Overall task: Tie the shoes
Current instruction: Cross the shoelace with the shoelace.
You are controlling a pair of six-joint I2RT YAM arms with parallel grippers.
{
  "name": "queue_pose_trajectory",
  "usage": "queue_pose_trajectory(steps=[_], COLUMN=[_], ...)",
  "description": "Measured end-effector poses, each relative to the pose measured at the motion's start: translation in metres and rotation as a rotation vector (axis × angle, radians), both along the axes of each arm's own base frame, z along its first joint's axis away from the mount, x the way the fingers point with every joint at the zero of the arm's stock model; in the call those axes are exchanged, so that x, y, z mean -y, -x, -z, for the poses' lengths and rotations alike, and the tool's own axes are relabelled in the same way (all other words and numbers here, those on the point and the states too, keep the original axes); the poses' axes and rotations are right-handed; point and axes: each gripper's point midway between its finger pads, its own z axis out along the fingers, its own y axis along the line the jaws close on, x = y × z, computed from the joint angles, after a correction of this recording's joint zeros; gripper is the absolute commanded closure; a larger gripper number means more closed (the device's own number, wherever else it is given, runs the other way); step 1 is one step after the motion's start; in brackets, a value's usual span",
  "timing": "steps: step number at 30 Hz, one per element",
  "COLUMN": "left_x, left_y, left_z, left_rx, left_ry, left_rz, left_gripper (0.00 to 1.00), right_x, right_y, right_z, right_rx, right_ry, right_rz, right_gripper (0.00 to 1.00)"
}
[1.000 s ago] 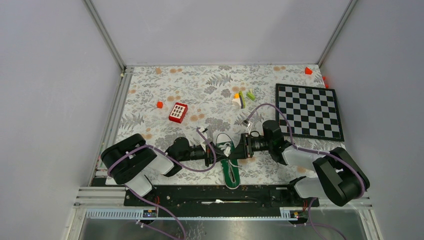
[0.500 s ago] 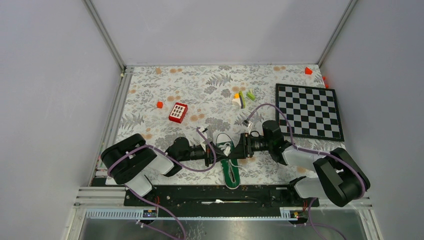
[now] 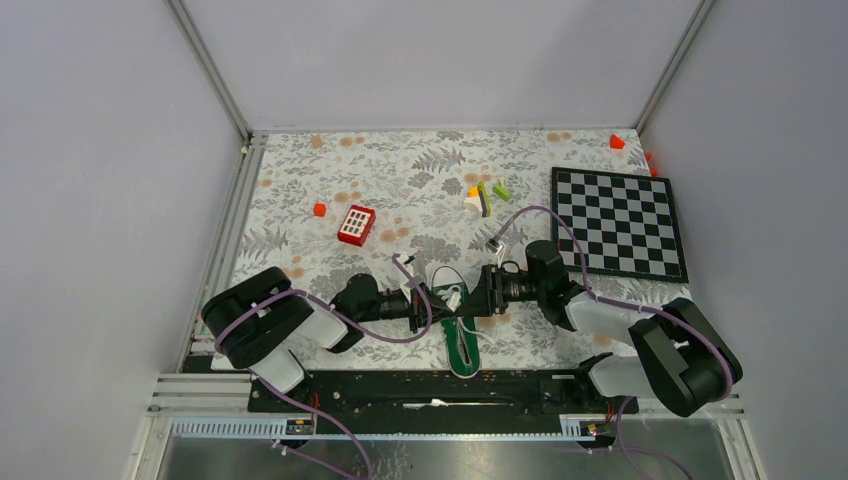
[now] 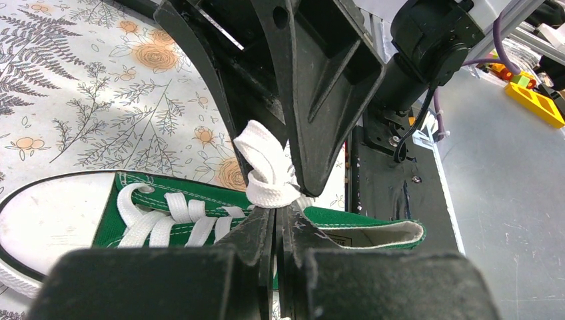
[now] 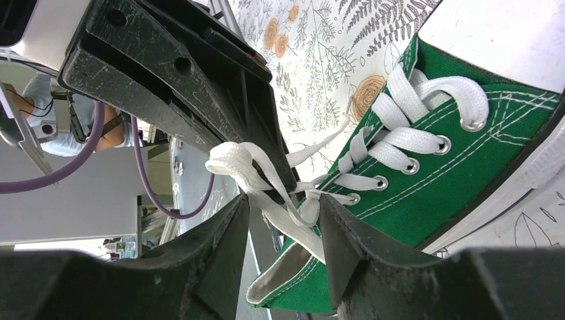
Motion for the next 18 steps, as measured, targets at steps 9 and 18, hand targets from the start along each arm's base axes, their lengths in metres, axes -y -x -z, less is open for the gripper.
queue_pose_trajectory(steps=[9,18], left_x=[-0.0006,-0.0017], left_y=[0.0006,0.0017], left_z=[0.0004,0.0043], left_rx=[-0.001,-0.012], left_ry=[-0.001,-0.015], left_rz=[0.007,0.008], left_gripper=[1.00,1.00], right_x=[-0.0004,-0.0004], right_y=[-0.0026,-0.0020], right_z=[-0.0014,0.0063], right_rx=[0.007,-0.023], right_ry=[-0.007,0.002], right_rz=[0.005,0.000], right_gripper=[0.52,0.57])
